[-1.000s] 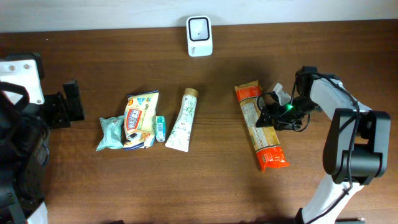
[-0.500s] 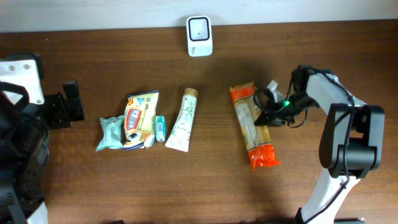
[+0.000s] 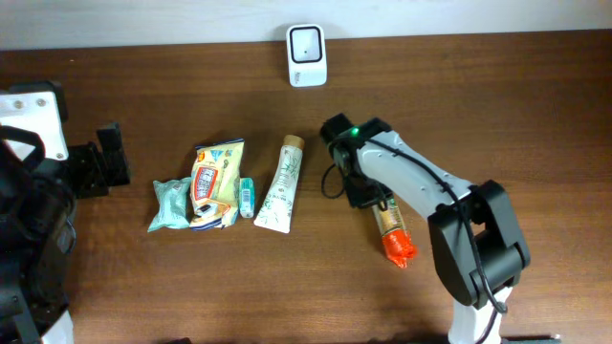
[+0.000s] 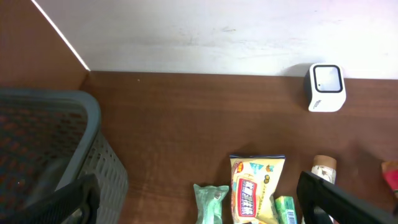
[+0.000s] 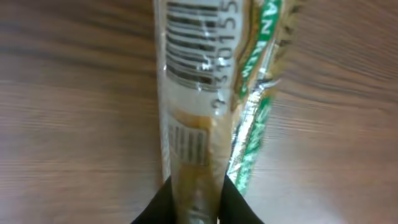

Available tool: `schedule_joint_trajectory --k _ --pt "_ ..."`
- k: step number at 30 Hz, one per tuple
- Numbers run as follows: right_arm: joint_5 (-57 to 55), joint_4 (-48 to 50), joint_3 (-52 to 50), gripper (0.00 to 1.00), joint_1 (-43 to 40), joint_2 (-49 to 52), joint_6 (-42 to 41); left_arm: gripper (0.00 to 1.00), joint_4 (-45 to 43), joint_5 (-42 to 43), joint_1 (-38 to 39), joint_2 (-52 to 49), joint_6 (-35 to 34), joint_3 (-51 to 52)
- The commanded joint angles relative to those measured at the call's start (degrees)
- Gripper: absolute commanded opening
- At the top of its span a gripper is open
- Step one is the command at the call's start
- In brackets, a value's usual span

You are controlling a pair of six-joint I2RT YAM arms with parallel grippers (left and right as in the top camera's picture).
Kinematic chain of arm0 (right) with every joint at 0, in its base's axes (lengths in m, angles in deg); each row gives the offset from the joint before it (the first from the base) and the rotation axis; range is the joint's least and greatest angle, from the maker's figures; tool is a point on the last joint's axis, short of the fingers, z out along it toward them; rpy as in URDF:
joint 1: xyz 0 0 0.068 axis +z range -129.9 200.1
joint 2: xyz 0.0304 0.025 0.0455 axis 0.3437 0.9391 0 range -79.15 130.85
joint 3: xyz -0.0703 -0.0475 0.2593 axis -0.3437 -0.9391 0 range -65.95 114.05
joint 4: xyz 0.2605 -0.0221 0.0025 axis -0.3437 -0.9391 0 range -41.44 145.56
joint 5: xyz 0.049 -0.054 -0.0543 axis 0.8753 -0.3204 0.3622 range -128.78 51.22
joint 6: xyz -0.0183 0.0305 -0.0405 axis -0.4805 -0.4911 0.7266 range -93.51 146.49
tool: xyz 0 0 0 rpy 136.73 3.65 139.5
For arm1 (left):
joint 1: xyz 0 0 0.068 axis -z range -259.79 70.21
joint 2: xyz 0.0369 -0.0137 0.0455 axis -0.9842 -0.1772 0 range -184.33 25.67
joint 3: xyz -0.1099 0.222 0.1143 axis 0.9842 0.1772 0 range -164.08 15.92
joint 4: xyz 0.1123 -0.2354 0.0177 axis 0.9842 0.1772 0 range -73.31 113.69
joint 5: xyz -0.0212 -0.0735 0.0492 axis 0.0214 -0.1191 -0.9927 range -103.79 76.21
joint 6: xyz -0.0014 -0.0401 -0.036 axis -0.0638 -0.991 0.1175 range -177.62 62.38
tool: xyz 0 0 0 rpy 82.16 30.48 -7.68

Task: Scan the item barcode
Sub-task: 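Regrasp the pasta bag near its middle with the right gripper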

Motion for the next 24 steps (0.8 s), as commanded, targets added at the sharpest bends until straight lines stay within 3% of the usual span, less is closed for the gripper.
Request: schedule_joint_trajectory --k 1,3,6,9,13,18,24 --pt "4.52 2.34 -0.7 0.29 4.24 1.4 -0.44 0.99 -0.09 -0.42 -0.2 0.2 0.94 -0.39" --pt "3.41 2.47 -0.7 0.34 4.09 2.23 -0.42 0.99 -0.09 -0.39 -0.2 0.2 0.94 -0.39" --pt "0.76 2.23 -0.66 0.34 0.96 2.36 -0.42 0.99 -0.09 -0.39 -0.2 0.2 0.94 -0.39" --pt "0.39 0.72 0.52 0.04 -2.03 1.57 -0.39 0.99 -0.09 -0.42 -0.2 0.2 0.94 -0.39" --pt "1.49 -0.98 4.66 0.04 -4.79 -1.92 2.84 0.99 -0.09 -0.42 -0.2 0.2 0.94 -0.39" --pt "17.94 -4.79 11.56 0.04 -8.83 -3.69 11.72 0.99 -0.09 -0.42 -0.2 0.2 0.94 -0.39" --pt "19.89 1.51 3.37 0.04 -11.28 -3.85 11.47 0.99 -0.09 -0.42 -0.2 0.2 0.94 -0.39"
